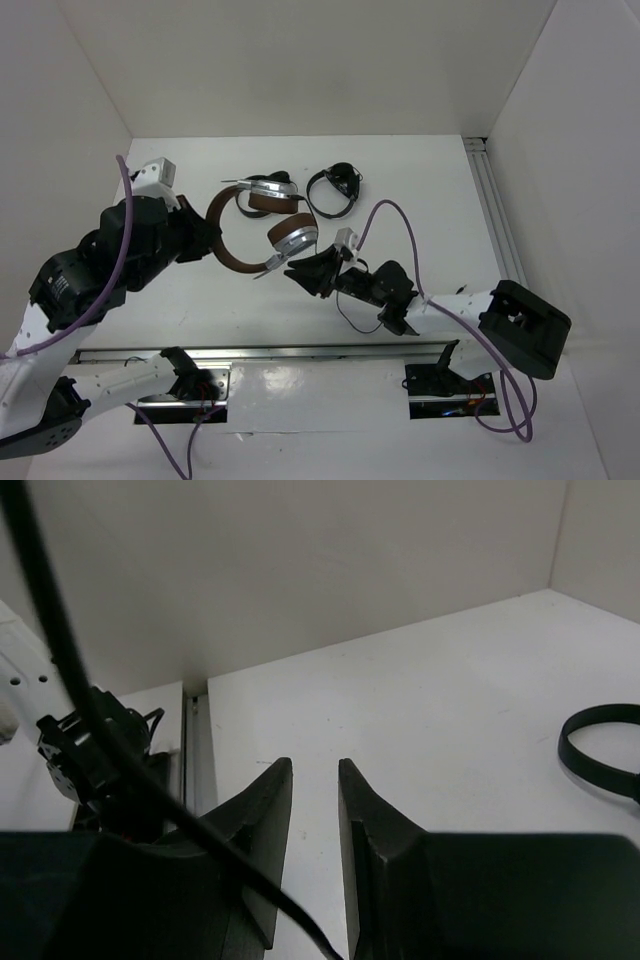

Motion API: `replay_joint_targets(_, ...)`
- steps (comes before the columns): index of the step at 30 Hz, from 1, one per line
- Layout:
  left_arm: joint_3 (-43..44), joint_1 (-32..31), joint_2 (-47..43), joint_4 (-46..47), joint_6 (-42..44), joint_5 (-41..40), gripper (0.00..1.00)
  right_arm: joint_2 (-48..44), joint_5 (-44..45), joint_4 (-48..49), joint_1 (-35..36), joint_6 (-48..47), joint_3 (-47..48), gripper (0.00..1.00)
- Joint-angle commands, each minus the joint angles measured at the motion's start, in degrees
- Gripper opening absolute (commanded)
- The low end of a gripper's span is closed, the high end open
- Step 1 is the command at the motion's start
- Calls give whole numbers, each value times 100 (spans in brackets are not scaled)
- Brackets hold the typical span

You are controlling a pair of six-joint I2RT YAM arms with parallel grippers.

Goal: Wrap the headphones

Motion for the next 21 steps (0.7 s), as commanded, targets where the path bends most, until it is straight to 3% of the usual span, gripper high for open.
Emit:
replay_joint_targets(1,303,19,-26,588,-237,-452,0,51,-31,778,4,155,-135,33)
replay_joint_targets(21,822,19,273,527,-642,-1533,0,324,-31,893,214,209,-408,33)
